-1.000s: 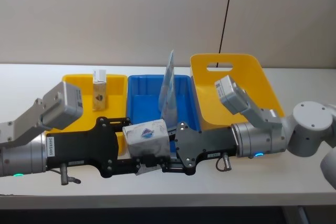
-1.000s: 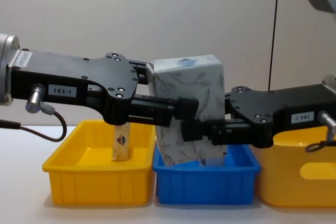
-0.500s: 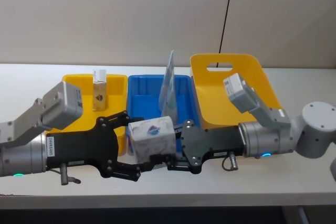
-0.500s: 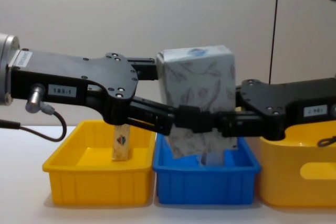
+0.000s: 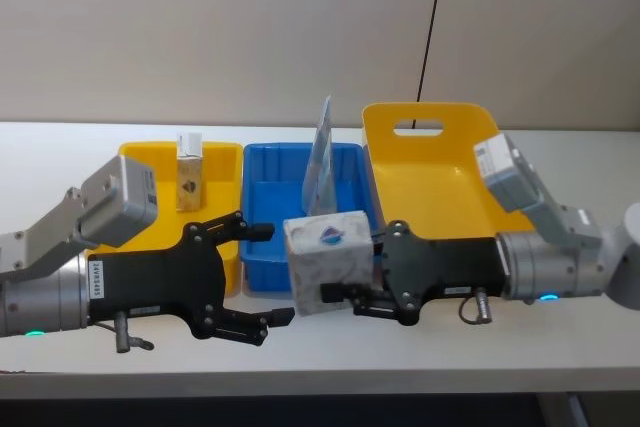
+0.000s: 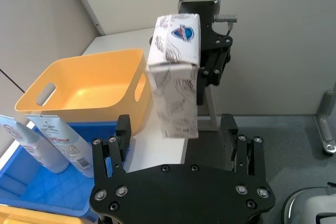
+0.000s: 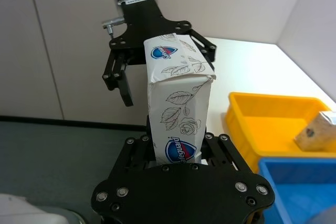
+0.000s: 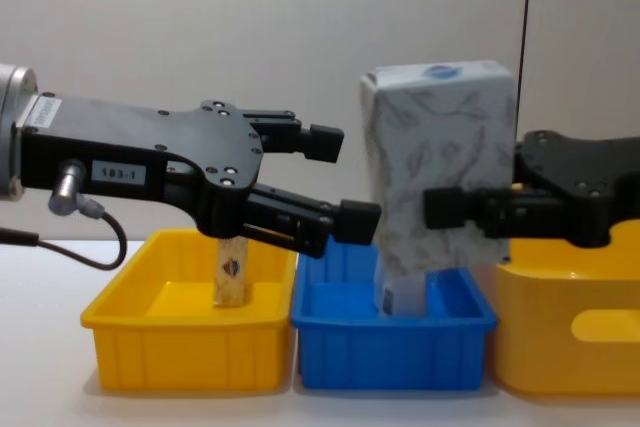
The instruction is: Bimanual collaborative sorting of washing and personal care products
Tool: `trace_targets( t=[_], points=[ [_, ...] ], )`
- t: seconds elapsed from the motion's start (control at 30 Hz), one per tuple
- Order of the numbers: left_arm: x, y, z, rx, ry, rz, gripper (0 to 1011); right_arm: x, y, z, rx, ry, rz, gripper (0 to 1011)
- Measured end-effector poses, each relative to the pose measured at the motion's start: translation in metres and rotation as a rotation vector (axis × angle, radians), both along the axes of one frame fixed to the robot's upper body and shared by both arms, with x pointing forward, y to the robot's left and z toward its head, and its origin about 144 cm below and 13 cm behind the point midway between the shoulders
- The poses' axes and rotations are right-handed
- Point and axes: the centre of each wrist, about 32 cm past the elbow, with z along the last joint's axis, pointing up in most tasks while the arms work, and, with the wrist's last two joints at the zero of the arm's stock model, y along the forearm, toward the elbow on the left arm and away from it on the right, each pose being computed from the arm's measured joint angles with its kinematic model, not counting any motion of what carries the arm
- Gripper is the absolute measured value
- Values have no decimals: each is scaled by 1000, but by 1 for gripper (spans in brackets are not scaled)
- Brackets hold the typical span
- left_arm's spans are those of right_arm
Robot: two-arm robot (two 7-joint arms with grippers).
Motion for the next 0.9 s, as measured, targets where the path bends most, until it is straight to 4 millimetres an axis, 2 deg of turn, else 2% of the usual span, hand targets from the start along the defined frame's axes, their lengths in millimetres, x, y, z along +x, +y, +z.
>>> trace_targets(
  t=[0.5,0.9],
  points=[
    [0,0,0,0,0,0,1001,-22,-28,1,38,-39,-180,357],
    [0,0,0,0,0,0,1001,-34,-40,-2,60,-87,-352,357]
  ],
)
